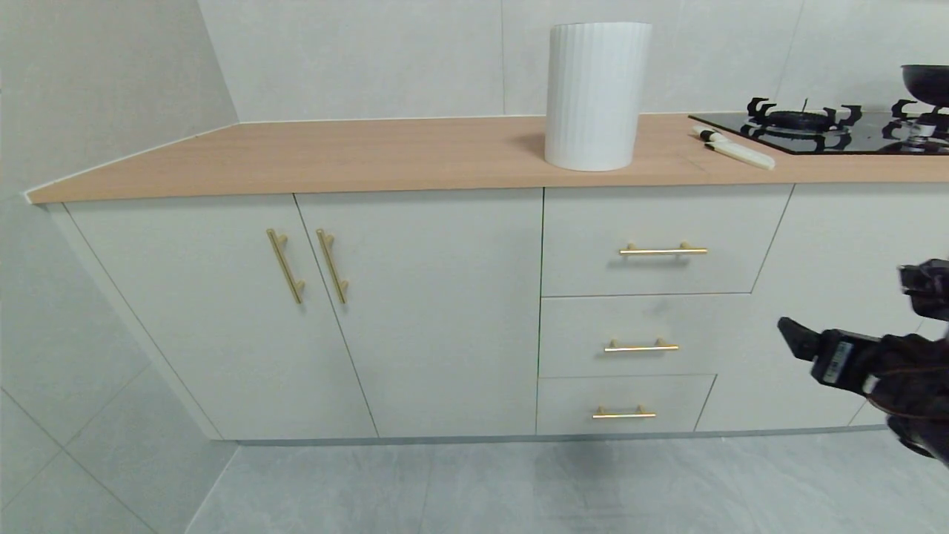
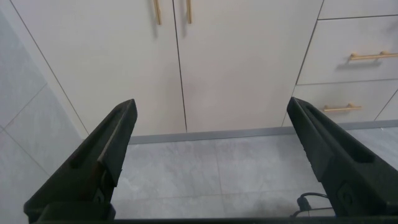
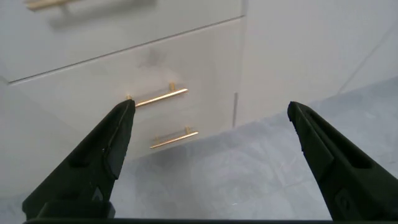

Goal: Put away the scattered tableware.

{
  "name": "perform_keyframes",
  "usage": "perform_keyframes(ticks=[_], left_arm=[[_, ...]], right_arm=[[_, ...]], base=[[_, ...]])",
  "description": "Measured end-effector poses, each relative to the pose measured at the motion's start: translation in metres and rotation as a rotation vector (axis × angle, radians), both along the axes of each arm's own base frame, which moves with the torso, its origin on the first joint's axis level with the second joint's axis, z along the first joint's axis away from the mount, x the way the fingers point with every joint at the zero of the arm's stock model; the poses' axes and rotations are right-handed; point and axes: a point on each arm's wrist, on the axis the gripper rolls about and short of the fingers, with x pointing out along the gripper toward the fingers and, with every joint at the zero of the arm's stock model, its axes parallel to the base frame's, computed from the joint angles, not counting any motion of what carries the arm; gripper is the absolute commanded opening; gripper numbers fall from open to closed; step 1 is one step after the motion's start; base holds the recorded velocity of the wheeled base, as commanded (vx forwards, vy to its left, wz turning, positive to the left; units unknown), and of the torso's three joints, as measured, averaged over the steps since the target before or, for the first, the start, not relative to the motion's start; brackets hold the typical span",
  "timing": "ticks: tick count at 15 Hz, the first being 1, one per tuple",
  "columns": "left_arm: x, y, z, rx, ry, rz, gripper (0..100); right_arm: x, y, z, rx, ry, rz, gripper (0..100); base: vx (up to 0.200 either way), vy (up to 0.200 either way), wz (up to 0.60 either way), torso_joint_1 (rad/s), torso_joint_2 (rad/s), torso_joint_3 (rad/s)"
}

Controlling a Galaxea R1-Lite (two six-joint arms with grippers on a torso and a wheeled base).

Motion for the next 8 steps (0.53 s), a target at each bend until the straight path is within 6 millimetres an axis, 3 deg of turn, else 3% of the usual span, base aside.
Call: perform_keyframes(ticks=[4,8], left_arm=[[0.0,0.0,0.0,0.0,0.0,0.001,100],[0.0,0.0,0.0,-0.001,0.0,0.001,100]], right_arm=[[-0.084,-0.028,0.014,-0.108,-0.141,0.001,100],[-0.15,-0.053,0.005,-0.195,-0.229,-0.094,100]], base=[[0.0,0.0,0.0,0.0,0.0,0.0],[0.0,0.0,0.0,0.0,0.0,0.0]])
